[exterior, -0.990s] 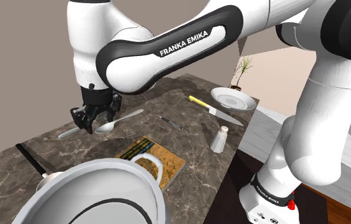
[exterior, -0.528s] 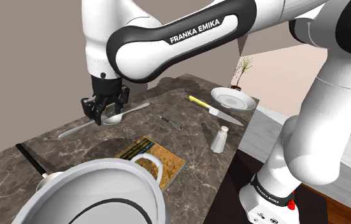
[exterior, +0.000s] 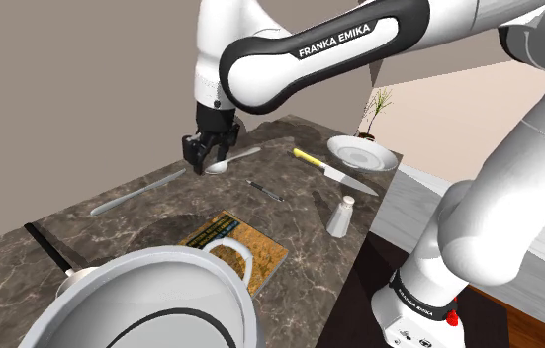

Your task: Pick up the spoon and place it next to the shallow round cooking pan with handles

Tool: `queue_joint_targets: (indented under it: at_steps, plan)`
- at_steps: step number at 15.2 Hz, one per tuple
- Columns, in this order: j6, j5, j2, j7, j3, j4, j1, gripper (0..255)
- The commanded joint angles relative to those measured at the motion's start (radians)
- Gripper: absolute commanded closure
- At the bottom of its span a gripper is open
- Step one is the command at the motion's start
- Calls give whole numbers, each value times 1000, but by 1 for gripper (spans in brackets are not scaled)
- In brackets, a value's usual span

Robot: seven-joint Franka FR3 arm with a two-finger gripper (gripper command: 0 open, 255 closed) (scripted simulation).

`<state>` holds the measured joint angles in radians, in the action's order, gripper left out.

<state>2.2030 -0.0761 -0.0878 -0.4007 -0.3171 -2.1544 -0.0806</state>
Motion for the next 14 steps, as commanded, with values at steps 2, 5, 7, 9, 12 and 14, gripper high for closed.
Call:
queue_joint_targets:
  at_steps: [2,5,7,9,12,14]
  plan:
    - [21,24,-51,82,41,-65,27,255]
    - [32,42,-95,165,87,-114,54,255]
    - [38,50,-119,221,120,-141,72,255]
    - [42,55,-139,275,153,-164,90,255]
    - [47,59,-162,357,204,-189,118,255]
    - [50,59,-171,411,239,-200,137,255]
